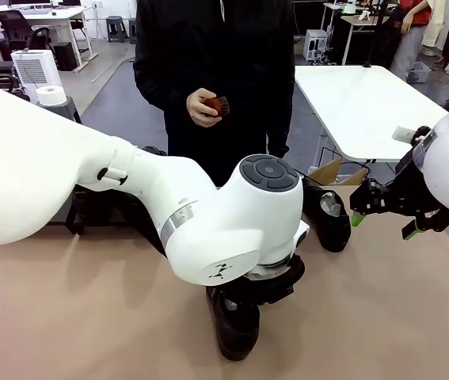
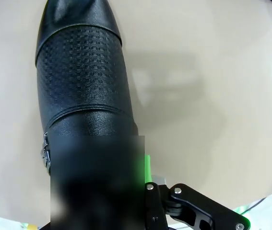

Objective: Organize the shoes by placing them on the stand.
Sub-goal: Place the Shoe from the middle of the table onto the Shoes Stand.

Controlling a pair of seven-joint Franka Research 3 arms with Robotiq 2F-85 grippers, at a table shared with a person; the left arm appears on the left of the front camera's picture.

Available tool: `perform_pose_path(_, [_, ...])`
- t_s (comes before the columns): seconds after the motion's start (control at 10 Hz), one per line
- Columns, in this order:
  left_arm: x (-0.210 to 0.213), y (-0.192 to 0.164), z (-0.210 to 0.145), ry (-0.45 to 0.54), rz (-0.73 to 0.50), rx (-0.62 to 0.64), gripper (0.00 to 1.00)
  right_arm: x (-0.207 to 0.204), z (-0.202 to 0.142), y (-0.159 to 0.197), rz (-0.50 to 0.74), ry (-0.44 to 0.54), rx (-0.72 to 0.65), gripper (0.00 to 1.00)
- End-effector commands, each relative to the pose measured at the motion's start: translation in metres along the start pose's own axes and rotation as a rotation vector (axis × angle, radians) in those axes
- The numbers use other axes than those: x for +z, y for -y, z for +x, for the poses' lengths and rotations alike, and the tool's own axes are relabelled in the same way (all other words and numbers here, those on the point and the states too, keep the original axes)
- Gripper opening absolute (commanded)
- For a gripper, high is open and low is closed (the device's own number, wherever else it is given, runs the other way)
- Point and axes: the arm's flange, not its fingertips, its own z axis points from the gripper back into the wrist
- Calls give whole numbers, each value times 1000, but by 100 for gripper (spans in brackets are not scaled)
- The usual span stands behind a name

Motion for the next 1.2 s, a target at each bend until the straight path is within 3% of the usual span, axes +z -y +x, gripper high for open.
perform_pose_path(0.0, [-2,2,3,9,11,23,0,-1,0,-1,7,-1,7,100])
perform_pose_path(0.1, [7,-4,1,-2,-10,4,0,-1,0,-1,7,-1,7,100])
perform_pose_path(0.3, [66,-31,-7,24,-92,-43,0,-1,0,-1,7,-1,7,100])
perform_pose_path(0.6, [151,-97,-3,90,-132,-209,0,-1,0,-1,7,-1,7,100])
perform_pose_path(0.8, [180,-160,27,205,-123,-108,0,-1,0,-1,7,-1,7,100])
perform_pose_path(1.0, [212,-203,45,335,-97,-131,0,-1,0,-1,7,-1,7,100])
perform_pose_path(1.1, [223,-215,45,323,-115,-13,0,-1,0,-1,7,-1,7,100])
